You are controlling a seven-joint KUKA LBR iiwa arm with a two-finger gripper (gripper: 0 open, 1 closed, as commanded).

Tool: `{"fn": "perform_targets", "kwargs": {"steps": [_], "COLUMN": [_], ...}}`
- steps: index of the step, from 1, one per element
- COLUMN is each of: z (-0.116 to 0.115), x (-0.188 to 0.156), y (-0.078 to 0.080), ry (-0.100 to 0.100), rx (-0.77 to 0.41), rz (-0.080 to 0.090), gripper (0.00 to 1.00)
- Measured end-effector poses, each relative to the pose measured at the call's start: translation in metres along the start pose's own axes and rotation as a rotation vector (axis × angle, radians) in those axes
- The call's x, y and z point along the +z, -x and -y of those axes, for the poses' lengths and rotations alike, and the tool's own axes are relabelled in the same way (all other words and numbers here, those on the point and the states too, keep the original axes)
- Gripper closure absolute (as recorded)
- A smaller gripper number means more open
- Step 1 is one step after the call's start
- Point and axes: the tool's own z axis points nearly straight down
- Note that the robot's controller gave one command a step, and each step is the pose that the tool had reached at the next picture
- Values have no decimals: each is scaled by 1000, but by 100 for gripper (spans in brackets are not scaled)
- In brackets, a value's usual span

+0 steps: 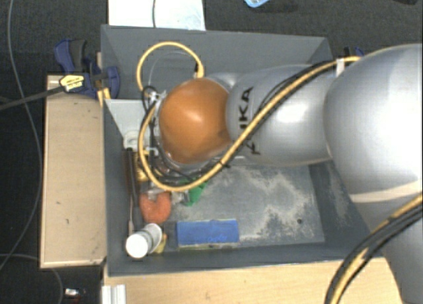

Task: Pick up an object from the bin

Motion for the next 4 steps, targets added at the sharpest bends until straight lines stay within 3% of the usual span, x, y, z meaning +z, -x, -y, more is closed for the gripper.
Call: {"fn": "perform_targets", "kwargs": {"steps": [4], "z": [-1], "x": [-127], "y": [1], "ry": [8], "rx": [17], "rz": [0], "gripper": [100]}}
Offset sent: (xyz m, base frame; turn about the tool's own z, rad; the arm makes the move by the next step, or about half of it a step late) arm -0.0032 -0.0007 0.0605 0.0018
